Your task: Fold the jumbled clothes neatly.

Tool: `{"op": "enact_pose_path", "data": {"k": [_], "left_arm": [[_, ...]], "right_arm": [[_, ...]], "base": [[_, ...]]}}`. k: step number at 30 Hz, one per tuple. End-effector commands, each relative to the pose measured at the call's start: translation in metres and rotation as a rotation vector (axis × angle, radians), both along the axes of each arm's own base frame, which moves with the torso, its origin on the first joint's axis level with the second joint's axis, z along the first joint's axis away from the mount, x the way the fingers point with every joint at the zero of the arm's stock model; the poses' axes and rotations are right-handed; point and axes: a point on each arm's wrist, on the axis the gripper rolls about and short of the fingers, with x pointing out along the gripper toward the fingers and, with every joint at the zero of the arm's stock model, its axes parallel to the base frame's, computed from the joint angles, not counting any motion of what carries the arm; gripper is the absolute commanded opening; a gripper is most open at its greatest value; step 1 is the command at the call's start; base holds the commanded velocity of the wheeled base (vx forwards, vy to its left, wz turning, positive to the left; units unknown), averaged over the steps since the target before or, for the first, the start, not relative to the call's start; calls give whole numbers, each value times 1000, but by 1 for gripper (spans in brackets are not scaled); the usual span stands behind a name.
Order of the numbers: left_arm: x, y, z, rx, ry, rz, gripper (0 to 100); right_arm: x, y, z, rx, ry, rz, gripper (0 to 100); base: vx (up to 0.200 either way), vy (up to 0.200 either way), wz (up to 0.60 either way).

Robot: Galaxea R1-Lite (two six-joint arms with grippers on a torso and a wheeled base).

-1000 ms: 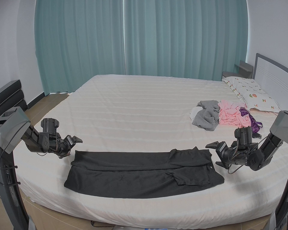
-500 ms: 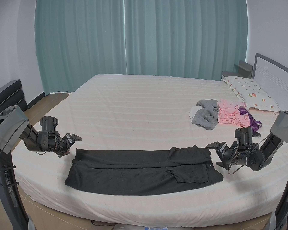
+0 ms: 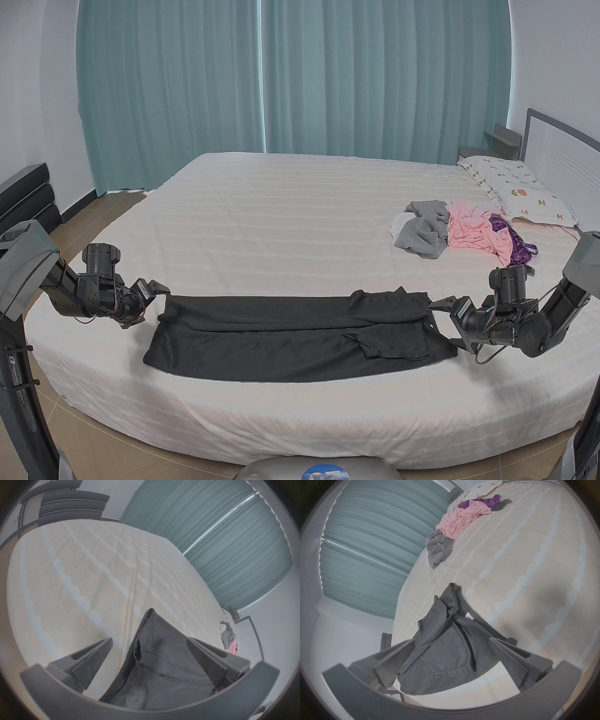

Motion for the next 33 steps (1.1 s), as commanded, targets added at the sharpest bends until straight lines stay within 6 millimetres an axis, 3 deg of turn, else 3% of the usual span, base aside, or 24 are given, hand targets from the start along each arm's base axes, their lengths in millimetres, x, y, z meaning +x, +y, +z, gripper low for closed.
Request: {"op": "enact_pose_path", "data": {"k": [1,17,20,28,33], "left_arm": [[-2,-2,-2,2,7,-7,100],[10,-31,0,121,-49,-189,100],[14,-42,-7,147,-46,-233,100],[16,-44,-26,339,-9,-253,100],[15,-42,-23,347,-9,-245,100]], "right_arm": [[0,1,-2,0,6,3,100],[-2,2,-3,-1,12,8,100],[-2,2,-3,-1,11,9,100],[-2,4,-4,-1,15,14,100],[-2,4,-4,-2,17,14,100]], "base": [[0,0,0],[0,0,0],[0,0,0],[0,0,0],[0,0,0]]}}
